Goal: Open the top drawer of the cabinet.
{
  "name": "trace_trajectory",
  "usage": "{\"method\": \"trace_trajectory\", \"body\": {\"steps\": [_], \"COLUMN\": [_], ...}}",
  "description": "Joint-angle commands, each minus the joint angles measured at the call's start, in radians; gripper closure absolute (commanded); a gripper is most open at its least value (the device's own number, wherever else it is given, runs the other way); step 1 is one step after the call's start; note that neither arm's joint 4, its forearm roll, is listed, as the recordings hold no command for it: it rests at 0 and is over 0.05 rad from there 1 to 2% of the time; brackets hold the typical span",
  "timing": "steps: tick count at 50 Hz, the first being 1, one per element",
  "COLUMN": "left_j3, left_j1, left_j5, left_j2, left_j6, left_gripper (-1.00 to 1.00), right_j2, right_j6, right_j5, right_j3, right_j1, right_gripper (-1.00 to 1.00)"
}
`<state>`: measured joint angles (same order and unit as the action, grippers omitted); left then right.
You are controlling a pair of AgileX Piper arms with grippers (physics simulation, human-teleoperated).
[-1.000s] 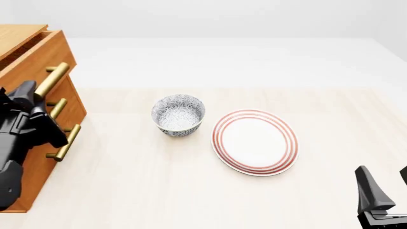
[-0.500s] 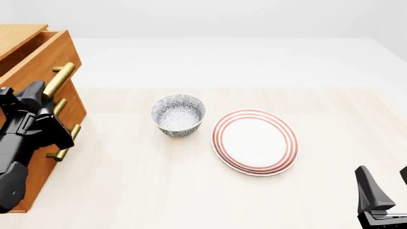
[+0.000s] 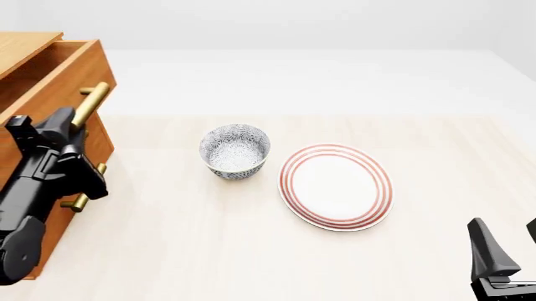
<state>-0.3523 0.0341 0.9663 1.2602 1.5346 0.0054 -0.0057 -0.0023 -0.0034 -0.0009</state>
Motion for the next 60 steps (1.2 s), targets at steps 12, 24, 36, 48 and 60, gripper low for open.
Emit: {"method": "trace_trajectory", "body": {"steps": [12, 24, 36, 48, 60], "left_j3": [0.023, 0.041, 0.044, 0.051, 0.075], "left_j1": [-0.094, -0.114, -0.138, -0.160, -0.184], "left_j5": [-0.027, -0.043, -0.070, -0.086, -0.114], "left_j2": [-0.004, -0.048, -0.096, -0.128, -0.207], "left_j6": [-0.015, -0.013, -0.008, -0.004, -0.003], "left_gripper": [1.00, 1.00, 1.00, 1.00, 1.00], "right_j2": [0.000, 0.000, 0.000, 0.000, 0.000], "right_j6": [0.000, 0.000, 0.000, 0.000, 0.000], "right_j5": [0.000, 0.000, 0.000, 0.000, 0.000], "right_j3": [0.000, 0.000, 0.000, 0.000, 0.000], "right_j1": [0.000, 0.000, 0.000, 0.000, 0.000], "right_gripper": [-1.00, -1.00, -1.00, -1.00, -1.00]}}
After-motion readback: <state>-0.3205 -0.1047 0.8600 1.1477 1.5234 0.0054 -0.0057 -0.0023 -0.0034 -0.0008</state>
